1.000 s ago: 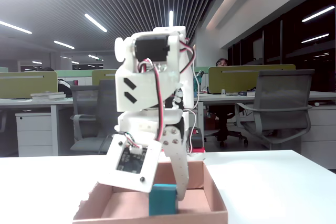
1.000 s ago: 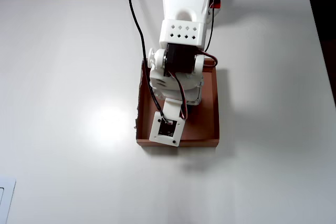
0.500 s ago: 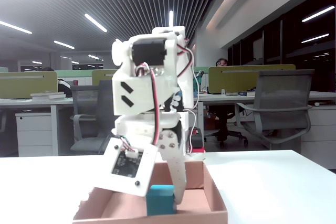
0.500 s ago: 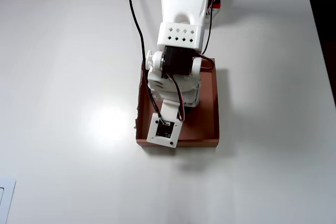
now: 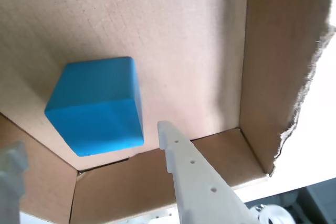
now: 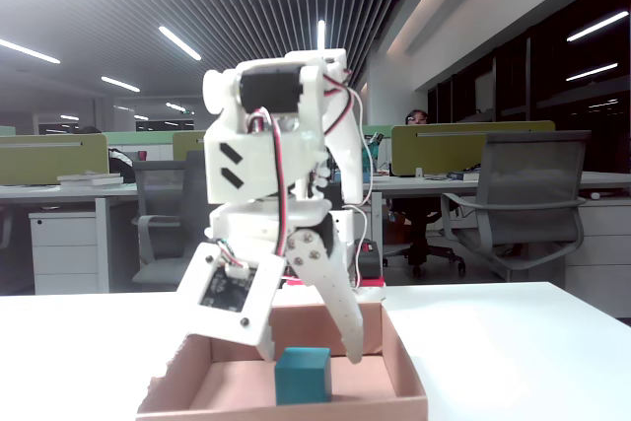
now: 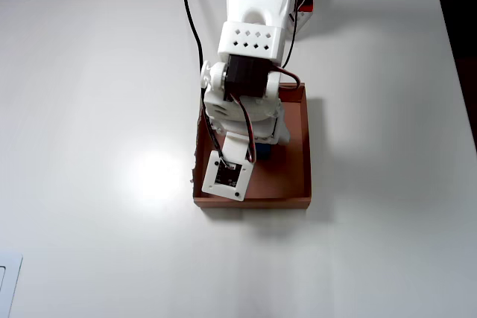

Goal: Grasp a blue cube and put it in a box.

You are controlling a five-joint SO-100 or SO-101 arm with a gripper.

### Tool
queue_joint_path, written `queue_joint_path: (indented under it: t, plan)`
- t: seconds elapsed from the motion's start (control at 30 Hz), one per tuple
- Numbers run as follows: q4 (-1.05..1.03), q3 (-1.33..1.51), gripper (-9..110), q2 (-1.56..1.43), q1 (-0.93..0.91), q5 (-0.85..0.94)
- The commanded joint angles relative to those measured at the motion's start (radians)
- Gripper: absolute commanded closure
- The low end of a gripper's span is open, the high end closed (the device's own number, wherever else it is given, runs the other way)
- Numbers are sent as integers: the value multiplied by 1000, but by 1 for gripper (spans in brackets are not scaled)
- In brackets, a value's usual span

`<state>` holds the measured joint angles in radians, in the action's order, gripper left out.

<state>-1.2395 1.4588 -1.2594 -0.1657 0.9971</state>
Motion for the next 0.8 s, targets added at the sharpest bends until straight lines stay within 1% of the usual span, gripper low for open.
queue_joint_path:
  t: [0.0,0.4,0.43,0.53,0.77]
  plan:
    - [-17,-2,62,-94,-9,6]
    - [-71,0,62,-235,-48,12]
    - [-78,15,62,-331,-60,12]
    - [-91,55,62,-469,-57,12]
    - [-89,150,63,-649,-58,14]
